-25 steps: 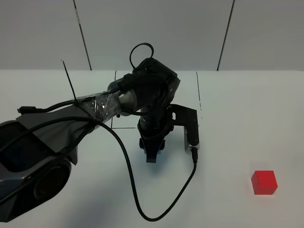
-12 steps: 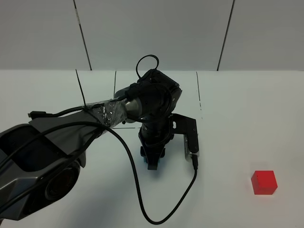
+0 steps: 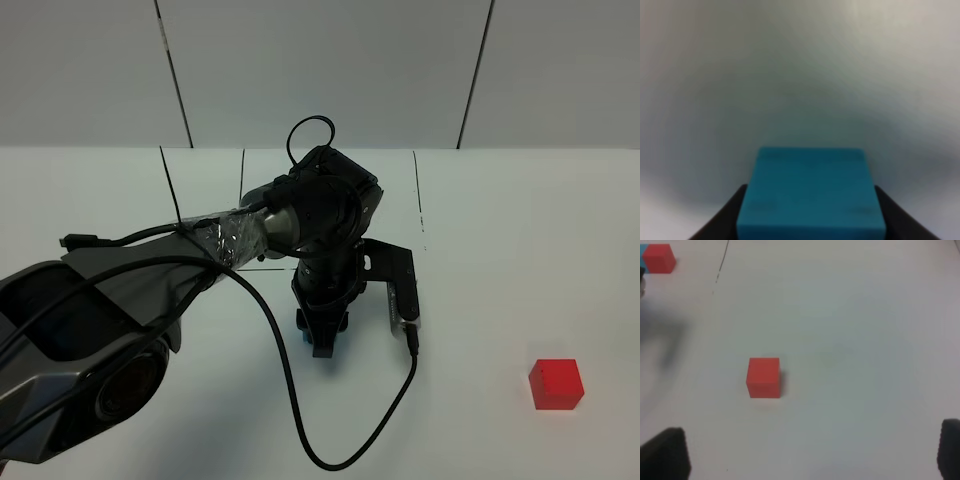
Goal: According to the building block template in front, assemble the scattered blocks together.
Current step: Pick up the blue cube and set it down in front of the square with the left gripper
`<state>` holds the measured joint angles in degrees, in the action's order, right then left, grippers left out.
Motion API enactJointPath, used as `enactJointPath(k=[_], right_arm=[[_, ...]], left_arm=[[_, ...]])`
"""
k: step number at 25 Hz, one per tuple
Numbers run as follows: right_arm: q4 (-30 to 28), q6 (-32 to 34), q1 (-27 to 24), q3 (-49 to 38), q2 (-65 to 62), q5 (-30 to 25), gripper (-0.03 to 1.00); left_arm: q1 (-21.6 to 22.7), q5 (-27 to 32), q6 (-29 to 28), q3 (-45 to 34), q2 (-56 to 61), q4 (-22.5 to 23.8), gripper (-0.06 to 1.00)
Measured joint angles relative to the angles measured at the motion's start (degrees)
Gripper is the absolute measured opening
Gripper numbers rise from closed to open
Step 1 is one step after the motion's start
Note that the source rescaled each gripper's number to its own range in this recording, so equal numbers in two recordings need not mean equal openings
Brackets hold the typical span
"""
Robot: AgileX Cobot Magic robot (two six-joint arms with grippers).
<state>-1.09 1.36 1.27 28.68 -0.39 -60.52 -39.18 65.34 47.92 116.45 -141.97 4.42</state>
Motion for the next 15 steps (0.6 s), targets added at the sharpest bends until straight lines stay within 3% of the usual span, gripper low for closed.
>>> enactJointPath(k=[4,6,9,12,15], right_arm=[[0.0,0.0,0.0,0.0,0.0,0.0,1.0],[0.0,0.0,0.0,0.0,0.0,0.0,1.0],[0.0,0.0,0.0,0.0,0.0,0.0,1.0],[0.0,0.0,0.0,0.0,0.0,0.0,1.0],[0.0,0.0,0.0,0.0,0.0,0.0,1.0]], left_arm=[[0.0,0.0,0.0,0.0,0.0,0.0,0.0],[0.0,-0.2,-0.1,0.0,0.0,-0.1,0.06],[-0.1,-0.4,-0.3,0.0,0.1,-0.5,0.35],[-0.1,0.3,-0.3,0.7,0.9,-0.7,0.71],[-0.1,2.6,-0.3,2.5,2.2,-0.7,0.94]])
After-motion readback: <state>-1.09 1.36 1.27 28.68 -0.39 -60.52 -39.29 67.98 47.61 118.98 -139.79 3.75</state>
